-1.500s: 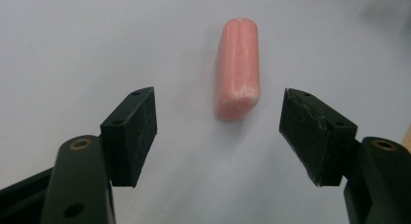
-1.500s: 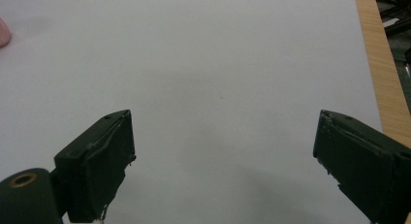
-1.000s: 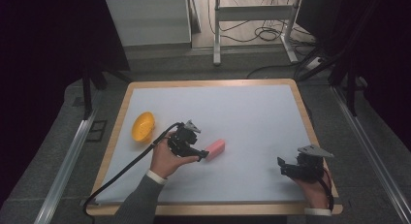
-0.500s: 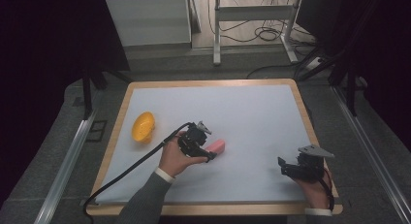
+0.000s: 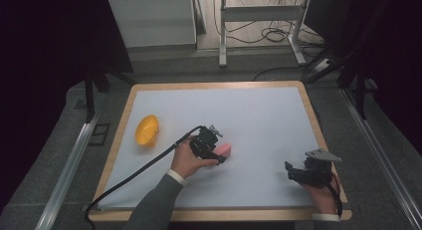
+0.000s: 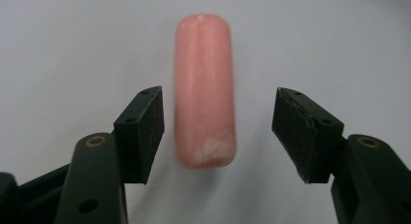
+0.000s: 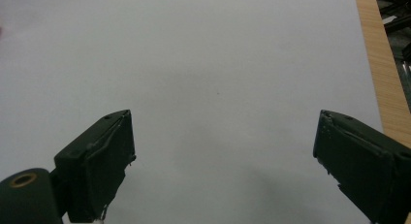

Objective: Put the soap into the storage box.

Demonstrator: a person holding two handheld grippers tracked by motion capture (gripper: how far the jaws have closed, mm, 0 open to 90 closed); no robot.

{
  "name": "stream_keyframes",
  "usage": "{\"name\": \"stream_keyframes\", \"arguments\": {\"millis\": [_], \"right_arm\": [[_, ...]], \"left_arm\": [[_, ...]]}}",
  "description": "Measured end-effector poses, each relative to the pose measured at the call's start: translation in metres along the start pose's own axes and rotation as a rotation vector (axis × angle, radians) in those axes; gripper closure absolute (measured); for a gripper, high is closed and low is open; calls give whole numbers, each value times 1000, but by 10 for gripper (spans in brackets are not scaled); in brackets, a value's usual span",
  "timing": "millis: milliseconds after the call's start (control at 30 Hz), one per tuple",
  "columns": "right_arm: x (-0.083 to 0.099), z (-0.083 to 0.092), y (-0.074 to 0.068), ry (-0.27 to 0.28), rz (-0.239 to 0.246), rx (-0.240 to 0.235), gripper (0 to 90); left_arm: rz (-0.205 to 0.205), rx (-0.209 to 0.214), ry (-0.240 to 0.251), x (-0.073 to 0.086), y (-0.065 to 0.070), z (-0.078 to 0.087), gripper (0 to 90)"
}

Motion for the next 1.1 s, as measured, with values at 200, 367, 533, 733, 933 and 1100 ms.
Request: {"name": "stream_keyframes", "arguments": {"millis": [200, 367, 533, 733, 933, 1100], "right_arm": [[0, 0, 0, 0, 2, 2, 73], [1, -1, 0, -5, 5, 5, 73], [1, -2, 0, -8, 9, 6, 73], [1, -1, 0, 0, 10, 15, 73], [0, 0, 0, 9, 9, 14, 74], [0, 1, 0, 10, 8, 13, 74]], "left_arm": [[22, -11, -8, -2, -5, -9, 389], [38, -17, -6, -2, -5, -16, 416], [44, -31, -18, 0, -7, -21, 465], [45, -42, -20, 1, -6, -25, 567], [41, -54, -17, 1, -7, -25, 596], [38, -61, -14, 1, -8, -24, 599]]}}
Point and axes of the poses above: each handheld gripper's, and its own axes: z roughly backward along the jaws, x roughly out of its underside, y roughly to its right, the point moved 6 cm from there along -z, roughly forward along the jaws
